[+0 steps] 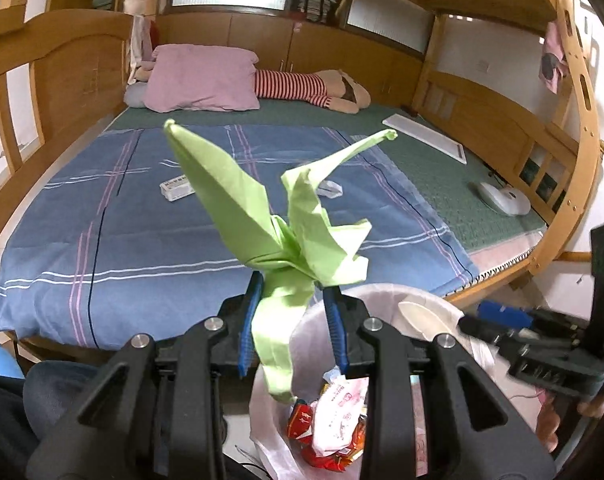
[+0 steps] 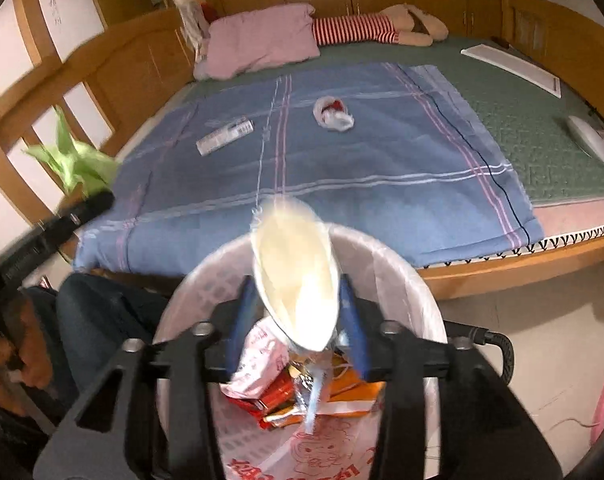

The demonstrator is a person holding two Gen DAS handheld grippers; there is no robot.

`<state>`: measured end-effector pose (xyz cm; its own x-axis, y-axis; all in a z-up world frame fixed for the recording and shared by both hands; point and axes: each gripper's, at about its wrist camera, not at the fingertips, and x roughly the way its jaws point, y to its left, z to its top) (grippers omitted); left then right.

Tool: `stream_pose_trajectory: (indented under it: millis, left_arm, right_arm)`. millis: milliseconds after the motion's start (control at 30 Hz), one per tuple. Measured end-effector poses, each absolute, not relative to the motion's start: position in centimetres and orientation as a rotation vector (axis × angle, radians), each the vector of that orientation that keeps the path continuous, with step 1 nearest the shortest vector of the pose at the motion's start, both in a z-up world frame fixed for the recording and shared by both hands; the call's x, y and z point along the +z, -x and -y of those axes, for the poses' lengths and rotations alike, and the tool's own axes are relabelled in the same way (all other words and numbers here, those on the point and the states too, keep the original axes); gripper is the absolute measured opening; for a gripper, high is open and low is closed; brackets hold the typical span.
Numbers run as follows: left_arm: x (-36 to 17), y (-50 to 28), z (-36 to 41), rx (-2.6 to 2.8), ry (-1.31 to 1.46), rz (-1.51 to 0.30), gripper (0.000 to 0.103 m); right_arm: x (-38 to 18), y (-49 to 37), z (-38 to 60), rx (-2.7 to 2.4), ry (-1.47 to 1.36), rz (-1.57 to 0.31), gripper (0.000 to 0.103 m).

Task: Collect trash
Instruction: 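Carry both items over the bin and open the right tool to drop the beige item, then open the left tool over the bin to drop the green crane, then move the open right tool to the white plastic bag with red contents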

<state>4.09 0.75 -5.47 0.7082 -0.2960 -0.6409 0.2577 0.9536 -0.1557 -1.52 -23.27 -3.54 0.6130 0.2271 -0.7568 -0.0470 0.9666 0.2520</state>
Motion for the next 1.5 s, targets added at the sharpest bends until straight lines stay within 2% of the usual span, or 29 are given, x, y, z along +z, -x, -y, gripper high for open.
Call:
stream_pose_trajectory:
  millis: [267, 333, 400, 500, 567, 633, 700, 800, 1133, 1500]
  left_arm:
    - [-5.6, -3.4, 0.1, -0.33, 0.038, -0.723, 0.031]
    - [-5.9, -3.3, 0.3, -0.341, 0.03, -0.729, 0.031]
    - [-6.1, -3.2, 0.6, -0.356, 0.023, -0.737, 0.031]
    - [-6.8, -3.3, 1.1, -0.427, 0.024, -0.77, 0.033]
    - [-7.6, -3.5, 1.2, -0.502, 0.051, -0.803, 0.043]
    - [-8.6, -3.6, 1.7, -0.54, 0.048, -0.839, 0.073]
    - [-9.1, -3.6, 2.1, -0.533, 0.017, -0.849, 0.082]
    - [-9.5, -3.9, 1.9, -0.521, 0.016, -0.852, 0.09]
    - [-8.2, -5.0, 0.1, -0.25, -0.097, -0.701, 0.091]
    - [-9.0, -7.2, -2.1, -0.208, -0.081, -0.728, 0.091]
  right_arm:
    - [-2.0, 2.3, 25.0, 0.082, -0.268, -0.802, 0.049]
    - [-1.7, 2.2, 25.3, 0.072, -0.281, -0.787, 0.052]
    - [-1.5, 2.2, 25.5, 0.067, -0.289, -0.776, 0.06]
    - [-1.3, 2.2, 25.4, 0.052, -0.276, -0.757, 0.065]
    - [-1.2, 2.2, 25.3, 0.041, -0.268, -0.751, 0.069]
    - [-1.0, 2.0, 25.2, 0.028, -0.263, -0.742, 0.073]
    - [-0.9, 1.9, 25.4, 0.02, -0.274, -0.734, 0.075]
    - [-0.9, 1.5, 25.6, 0.014, -0.293, -0.729, 0.078]
    - [-1.2, -0.4, 25.1, 0.017, -0.305, -0.746, 0.079]
    - [-2.0, -3.5, 23.1, 0.049, -0.278, -0.788, 0.079]
